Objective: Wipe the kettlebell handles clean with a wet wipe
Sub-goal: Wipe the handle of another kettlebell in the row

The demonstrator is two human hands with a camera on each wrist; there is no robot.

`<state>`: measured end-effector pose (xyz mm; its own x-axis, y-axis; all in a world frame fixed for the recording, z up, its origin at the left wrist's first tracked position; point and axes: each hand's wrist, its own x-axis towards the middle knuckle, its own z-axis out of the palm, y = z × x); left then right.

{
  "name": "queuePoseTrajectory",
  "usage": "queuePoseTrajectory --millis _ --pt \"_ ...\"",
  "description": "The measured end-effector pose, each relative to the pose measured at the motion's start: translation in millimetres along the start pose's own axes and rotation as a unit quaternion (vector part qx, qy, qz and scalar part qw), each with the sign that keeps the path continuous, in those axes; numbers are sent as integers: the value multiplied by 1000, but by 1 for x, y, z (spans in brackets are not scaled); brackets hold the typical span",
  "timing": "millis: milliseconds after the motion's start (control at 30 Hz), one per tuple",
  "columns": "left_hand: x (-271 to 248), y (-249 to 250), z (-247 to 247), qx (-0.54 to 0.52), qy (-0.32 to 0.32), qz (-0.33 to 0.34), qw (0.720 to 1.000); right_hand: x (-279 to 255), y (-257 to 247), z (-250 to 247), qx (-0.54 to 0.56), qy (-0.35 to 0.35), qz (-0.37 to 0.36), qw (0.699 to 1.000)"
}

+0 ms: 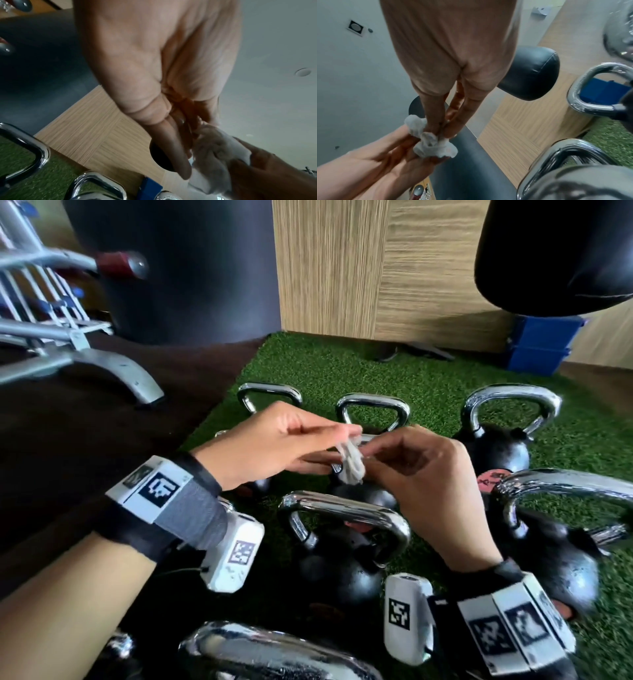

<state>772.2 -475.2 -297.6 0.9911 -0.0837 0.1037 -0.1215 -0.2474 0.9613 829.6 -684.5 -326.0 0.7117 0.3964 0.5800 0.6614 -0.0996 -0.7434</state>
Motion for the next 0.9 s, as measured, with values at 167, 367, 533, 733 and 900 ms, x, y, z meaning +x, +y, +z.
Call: queuePoseTrajectory --millis 167,367,533,733,900 --pt "4 -9 -3 -32 17 12 999 6 -1 14 -52 64 -25 996" --pt "-10 -37 -16 155 42 40 986 -38 42 1 -38 41 58 997" --pt "-16 -61 8 284 24 95 954 -81 99 12 90 -96 295 946" --pt "-37 -80 -10 287 122 85 946 -101 129 31 62 -64 283 955" --pt "-49 -93 -9 305 119 101 939 -106 133 33 35 -47 281 958"
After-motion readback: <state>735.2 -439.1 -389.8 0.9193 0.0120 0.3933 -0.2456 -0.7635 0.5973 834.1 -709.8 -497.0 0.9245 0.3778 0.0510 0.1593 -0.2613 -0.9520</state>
